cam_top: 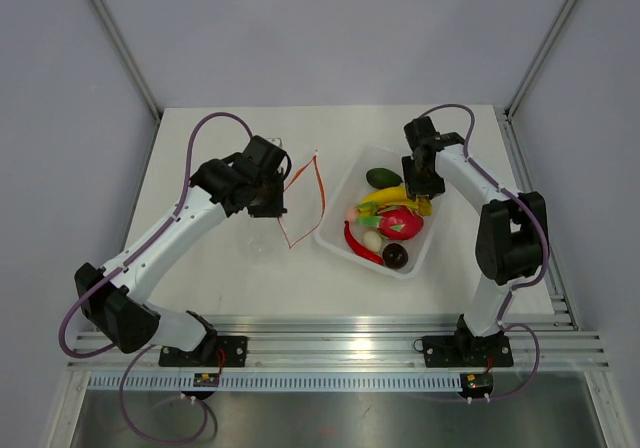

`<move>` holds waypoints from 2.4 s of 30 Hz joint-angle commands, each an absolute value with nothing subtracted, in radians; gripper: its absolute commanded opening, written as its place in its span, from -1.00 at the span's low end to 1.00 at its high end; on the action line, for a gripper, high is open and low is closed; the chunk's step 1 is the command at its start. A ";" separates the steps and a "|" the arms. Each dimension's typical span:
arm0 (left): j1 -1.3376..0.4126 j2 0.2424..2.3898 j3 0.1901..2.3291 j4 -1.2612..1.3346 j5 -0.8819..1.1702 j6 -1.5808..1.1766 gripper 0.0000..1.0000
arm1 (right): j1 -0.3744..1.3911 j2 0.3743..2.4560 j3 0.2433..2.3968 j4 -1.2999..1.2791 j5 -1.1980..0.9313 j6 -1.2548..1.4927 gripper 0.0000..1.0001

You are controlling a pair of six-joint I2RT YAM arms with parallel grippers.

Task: Place the food in the zip-top bag and seal the zipper
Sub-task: Pick up the fake fruit from the bin, then place the fake fruit in the zipper food storage bag.

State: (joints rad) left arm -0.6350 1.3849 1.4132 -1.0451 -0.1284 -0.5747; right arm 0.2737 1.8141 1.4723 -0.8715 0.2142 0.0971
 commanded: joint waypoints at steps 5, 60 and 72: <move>-0.638 1.361 1.422 -1.012 -0.112 -0.564 -1.00 | 0.268 1.850 1.474 -0.879 0.170 0.107 -0.97; -0.618 1.565 1.741 -1.250 0.037 -0.469 -1.00 | 0.739 1.154 1.376 -0.425 0.825 -0.170 -1.00; -0.586 1.594 1.807 -1.272 0.231 -0.430 -1.00 | 0.974 1.149 1.192 0.043 0.894 -0.525 -1.00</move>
State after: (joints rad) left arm -0.6037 1.5925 1.7630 -1.2713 0.1253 -0.4603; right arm 0.9573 1.1530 1.2366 -0.1776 0.8383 -0.4042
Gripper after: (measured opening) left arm 0.008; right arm 0.371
